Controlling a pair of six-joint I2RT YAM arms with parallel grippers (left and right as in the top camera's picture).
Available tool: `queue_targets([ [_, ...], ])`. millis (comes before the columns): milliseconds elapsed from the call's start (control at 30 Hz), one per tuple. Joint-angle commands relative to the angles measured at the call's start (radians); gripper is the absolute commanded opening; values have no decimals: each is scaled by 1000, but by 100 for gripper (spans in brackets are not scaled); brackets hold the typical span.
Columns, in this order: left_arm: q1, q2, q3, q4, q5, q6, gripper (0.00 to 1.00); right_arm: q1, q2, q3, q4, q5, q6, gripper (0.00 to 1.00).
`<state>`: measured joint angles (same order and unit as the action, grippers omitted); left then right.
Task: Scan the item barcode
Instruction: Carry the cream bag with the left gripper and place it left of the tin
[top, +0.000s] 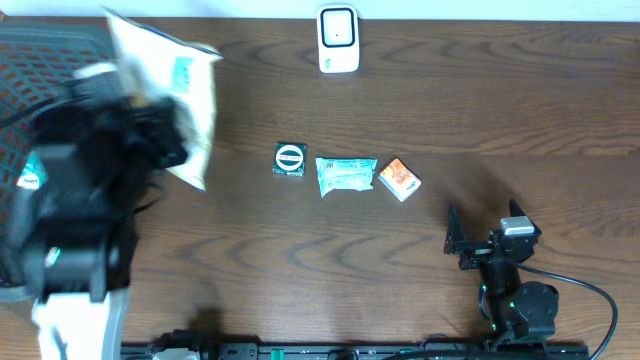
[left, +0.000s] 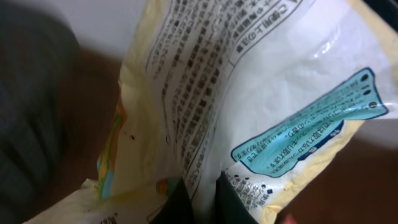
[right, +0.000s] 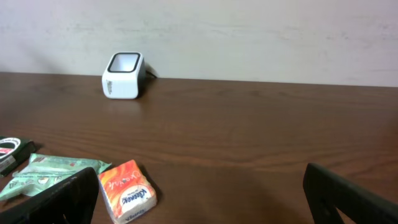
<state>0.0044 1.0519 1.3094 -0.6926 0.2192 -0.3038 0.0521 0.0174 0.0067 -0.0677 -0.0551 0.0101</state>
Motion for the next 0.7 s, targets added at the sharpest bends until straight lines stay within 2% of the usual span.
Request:
queue_targets([
  [0,-103,113,10,-79,-102,-80,7,8,-4,-1,-4,-4,-4,99],
  [100,-174,261,10,-154,-189,-168,7,8,-4,-1,-4,-4,-4,99],
  [200,-202,385,10,-156,-241,-226,7,8,-4,-1,-4,-4,-4,99],
  [500,-207,715,10,-82,-243,-427,7,8,-4,-1,-4,-4,-4,99],
  [567,-207,759,10,-68,-212,-435,7,8,-4,-1,-4,-4,-4,99],
  [600,-207,779,10,-59,-190,-434,9,8,-4,-1,-4,-3,-4,99],
  [633,-207,792,10,-52,-165,-434,17,8,-4,-1,-4,-4,-4,99],
  [667,-207,797,10,-47,-146,-434,33,8,-4,-1,-4,-3,-4,99],
])
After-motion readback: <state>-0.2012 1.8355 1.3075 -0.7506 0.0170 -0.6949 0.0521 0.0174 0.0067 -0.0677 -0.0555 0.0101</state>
